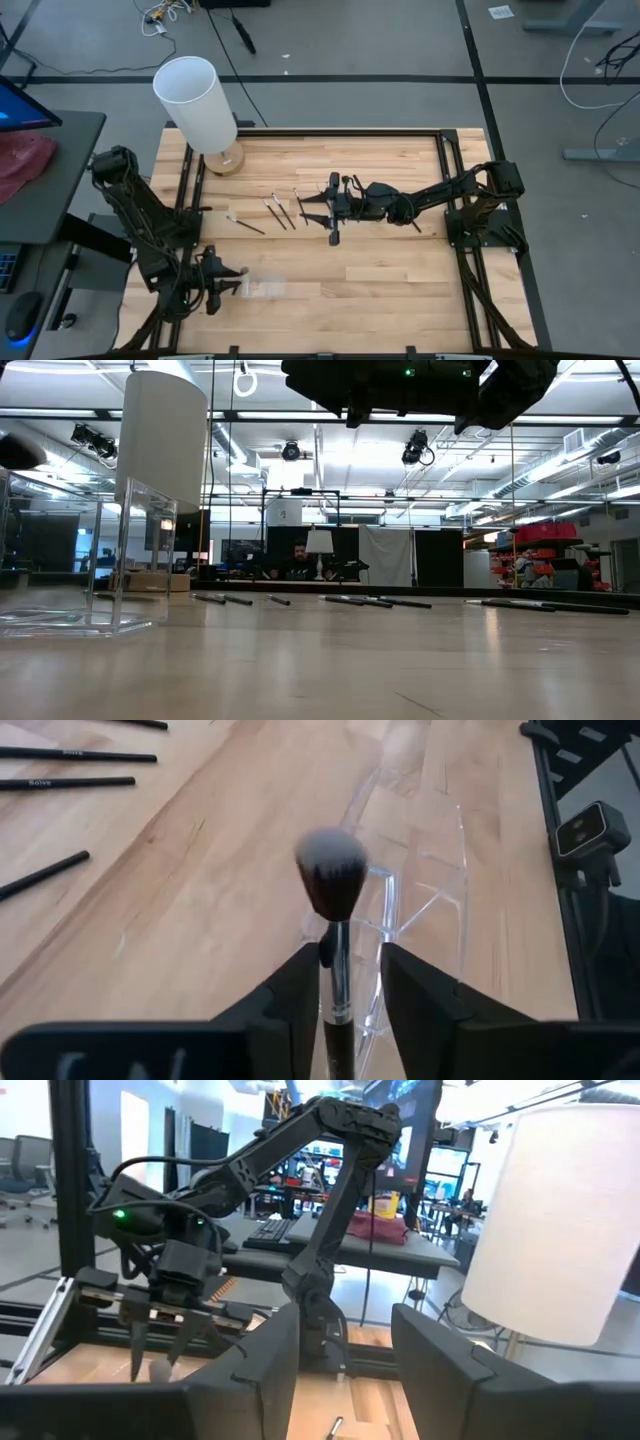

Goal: Put items in baskets/containers
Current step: Put the powder brush into the transparent organizer, then put the highlighter brush into the transparent organizer

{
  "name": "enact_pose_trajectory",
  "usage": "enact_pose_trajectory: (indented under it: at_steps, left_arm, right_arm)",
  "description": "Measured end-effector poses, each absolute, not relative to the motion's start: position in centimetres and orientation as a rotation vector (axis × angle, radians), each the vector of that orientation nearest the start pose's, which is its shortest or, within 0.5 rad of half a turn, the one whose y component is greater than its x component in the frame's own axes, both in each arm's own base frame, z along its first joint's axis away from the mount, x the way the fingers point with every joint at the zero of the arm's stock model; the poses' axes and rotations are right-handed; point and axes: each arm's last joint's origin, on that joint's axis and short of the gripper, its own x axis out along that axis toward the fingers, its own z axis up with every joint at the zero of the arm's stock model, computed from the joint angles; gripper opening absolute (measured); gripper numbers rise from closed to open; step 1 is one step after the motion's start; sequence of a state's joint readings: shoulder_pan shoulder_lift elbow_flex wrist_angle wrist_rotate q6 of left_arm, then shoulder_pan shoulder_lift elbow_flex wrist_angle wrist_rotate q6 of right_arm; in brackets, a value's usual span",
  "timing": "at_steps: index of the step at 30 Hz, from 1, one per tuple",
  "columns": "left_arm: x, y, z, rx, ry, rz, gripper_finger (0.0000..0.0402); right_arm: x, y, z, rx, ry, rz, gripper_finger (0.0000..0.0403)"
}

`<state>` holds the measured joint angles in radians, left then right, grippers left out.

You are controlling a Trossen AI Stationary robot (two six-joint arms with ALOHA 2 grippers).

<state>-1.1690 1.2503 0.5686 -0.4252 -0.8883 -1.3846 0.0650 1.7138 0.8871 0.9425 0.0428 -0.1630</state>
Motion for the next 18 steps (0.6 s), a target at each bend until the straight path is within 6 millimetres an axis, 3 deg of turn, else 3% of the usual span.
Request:
enact_pose_trajectory:
  at_steps: [9, 14, 18]
  left_arm:
    - [9.8, -17.4, 18.1, -0.473, 0.587, 0.138, 0.0149]
    - [9.1, -16.3, 21.0, -0.575, 0.610, 0.017, 0.0164]
    - [8.7, -15.0, 24.2, -0.519, 0.515, -0.089, 0.0161]
  right_arm:
    - [36.3, 2.2, 23.4, -0.166, -0.088, 0.002, 0.0165]
    - [36.1, 1.8, 23.1, -0.173, 0.011, -0.123, 0.0165]
    - [34.9, 1.4, 23.4, -0.172, 0.165, -0.213, 0.0165]
